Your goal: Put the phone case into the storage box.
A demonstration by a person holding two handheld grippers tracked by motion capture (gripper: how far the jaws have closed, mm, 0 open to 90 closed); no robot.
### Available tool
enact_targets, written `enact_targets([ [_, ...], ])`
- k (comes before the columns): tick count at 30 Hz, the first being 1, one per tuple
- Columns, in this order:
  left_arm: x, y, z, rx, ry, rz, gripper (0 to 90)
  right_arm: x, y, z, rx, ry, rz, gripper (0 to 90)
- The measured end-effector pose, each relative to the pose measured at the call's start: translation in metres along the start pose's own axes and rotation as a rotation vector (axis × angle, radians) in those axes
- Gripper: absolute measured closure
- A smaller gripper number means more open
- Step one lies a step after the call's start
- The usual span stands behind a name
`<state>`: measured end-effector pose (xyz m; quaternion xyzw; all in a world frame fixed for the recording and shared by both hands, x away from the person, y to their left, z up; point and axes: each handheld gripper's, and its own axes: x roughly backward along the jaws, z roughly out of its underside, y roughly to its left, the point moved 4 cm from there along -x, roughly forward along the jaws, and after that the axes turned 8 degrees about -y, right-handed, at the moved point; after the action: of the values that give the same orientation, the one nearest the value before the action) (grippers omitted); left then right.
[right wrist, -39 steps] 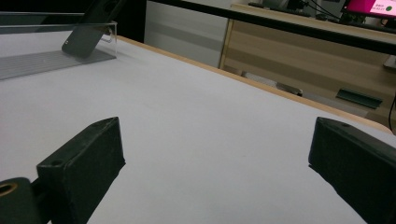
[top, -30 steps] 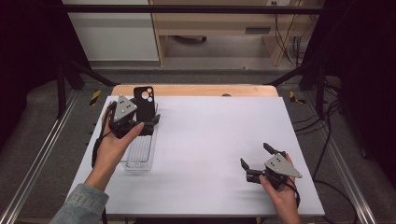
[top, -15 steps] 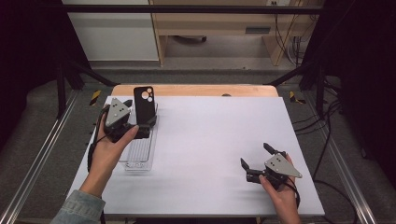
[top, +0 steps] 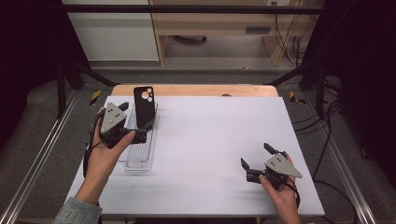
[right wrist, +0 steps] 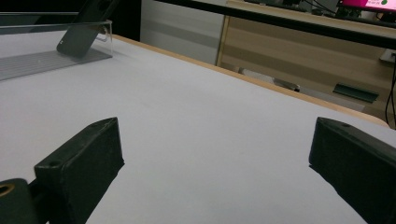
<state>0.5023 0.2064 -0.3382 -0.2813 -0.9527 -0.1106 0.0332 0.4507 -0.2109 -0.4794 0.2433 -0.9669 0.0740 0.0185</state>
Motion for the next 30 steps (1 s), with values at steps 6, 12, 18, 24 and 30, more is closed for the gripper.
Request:
enact_targets([
  [6,0.006,-0.001,-0.001,0.002,-0.012,-0.005,2.1,0.0,0.0,0.0,-0.004,0.001,0.0,3.2],
  [12,0.011,-0.003,0.001,0.004,-0.02,-0.005,2.1,0.0,-0.001,0.0,-0.006,0.0,0.001,3.2],
  [18,0.016,-0.002,0.005,0.004,-0.024,-0.015,2.1,0.0,0.0,0.0,-0.007,0.001,0.0,3.2],
  [24,0.024,0.001,0.009,0.018,-0.05,-0.03,2.1,0.0,0.0,0.0,-0.007,0.002,0.0,3.2],
  [30,0.032,0.002,0.016,0.054,-0.055,-0.039,2.1,0.0,0.0,0.0,-0.008,0.002,-0.001,3.2],
])
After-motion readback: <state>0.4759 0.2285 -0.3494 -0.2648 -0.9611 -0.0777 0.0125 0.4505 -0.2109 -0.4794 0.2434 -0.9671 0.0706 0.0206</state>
